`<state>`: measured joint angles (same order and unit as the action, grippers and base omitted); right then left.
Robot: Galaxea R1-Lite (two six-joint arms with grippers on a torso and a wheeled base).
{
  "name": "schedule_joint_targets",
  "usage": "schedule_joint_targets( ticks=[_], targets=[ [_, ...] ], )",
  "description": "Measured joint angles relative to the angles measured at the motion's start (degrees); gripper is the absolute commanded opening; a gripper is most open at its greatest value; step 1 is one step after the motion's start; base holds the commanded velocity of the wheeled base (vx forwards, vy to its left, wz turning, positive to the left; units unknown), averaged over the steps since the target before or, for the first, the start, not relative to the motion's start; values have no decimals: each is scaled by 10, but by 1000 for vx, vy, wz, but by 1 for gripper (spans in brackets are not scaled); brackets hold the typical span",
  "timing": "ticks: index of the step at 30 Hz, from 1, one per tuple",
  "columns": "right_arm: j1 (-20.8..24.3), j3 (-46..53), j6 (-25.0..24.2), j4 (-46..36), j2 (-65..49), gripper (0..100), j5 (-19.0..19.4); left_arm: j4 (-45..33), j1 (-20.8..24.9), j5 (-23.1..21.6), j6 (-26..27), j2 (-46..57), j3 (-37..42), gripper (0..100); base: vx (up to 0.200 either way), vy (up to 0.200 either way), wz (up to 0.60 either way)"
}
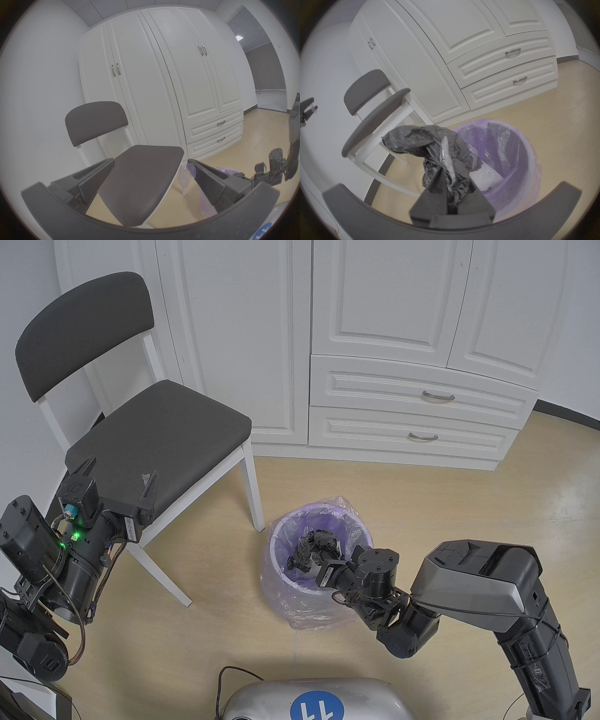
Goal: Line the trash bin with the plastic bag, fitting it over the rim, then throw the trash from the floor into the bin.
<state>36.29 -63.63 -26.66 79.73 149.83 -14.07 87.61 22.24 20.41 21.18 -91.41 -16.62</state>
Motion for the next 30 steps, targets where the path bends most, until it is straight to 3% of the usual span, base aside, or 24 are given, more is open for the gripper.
schedule_joint_targets(
  ticks=[14,30],
  targets=[
    [1,9,0,-118,-13,0,0,0,0,0,1,0,0,100,0,0,0],
    [1,-67,-60,-108,26,0,-17,0,1,0,1,-3,1,100,0,0,0]
  ],
)
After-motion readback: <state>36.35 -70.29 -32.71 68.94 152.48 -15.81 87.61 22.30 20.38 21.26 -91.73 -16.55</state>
